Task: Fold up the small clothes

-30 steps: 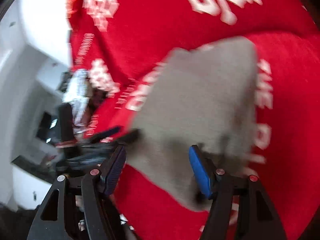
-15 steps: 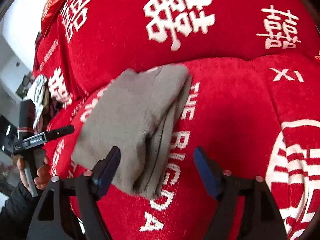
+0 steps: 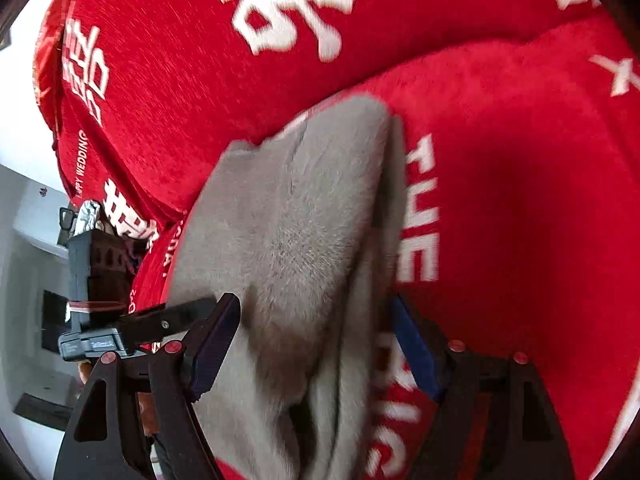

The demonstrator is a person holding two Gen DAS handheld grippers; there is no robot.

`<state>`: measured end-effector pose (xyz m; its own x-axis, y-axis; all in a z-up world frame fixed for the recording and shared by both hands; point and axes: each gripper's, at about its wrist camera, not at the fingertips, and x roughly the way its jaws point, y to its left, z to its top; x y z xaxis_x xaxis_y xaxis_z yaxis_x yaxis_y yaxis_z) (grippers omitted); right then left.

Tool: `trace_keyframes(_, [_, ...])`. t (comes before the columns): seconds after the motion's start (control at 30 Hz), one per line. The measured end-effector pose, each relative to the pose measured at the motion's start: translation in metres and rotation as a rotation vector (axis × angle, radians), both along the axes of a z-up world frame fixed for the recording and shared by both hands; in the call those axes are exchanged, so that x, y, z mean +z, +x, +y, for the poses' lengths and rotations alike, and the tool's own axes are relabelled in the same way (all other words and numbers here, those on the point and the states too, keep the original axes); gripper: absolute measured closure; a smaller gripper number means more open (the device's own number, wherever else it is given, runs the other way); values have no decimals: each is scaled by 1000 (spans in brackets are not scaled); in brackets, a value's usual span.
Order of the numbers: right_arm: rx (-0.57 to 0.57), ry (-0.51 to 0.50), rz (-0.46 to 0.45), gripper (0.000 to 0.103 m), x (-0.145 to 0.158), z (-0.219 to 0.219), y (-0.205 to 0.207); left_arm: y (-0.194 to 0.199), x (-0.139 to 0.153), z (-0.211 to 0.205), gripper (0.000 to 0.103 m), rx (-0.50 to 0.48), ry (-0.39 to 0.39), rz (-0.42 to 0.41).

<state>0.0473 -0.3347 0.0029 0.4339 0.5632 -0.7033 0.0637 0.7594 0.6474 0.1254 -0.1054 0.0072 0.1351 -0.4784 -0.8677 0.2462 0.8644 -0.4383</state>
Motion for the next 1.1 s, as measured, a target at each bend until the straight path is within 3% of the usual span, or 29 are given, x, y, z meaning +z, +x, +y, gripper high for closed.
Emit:
trace_keyframes(0.03, [9, -5, -4, 28, -1, 5, 6, 0, 1, -2, 24, -11, -8, -3])
trace_keyframes(0.1, [25, -25, 4, 48, -3, 14, 12, 0, 4, -7, 31, -32, 3, -20])
trace_keyframes(0.17, [40, -52, -16, 55, 1, 22, 13, -4, 11, -8, 46, -40, 20, -59])
trace_keyframes(0.23, [49, -92, -43, 58, 9, 29, 10, -8, 18, -9, 53, -41, 34, -95])
trace_keyframes(0.53, [70, -191, -121, 61, 52, 55, -14, -42, 44, -15, 56, -65, 146, -245])
trace_keyframes(0.83, [102, -211, -180, 61, 78, 80, -52, -86, 68, 15, 56, -43, 138, -307])
trace_keyframes(1.1, [120, -220, -203, 61, 84, 107, -84, -123, 74, 42, 56, -22, 145, -331])
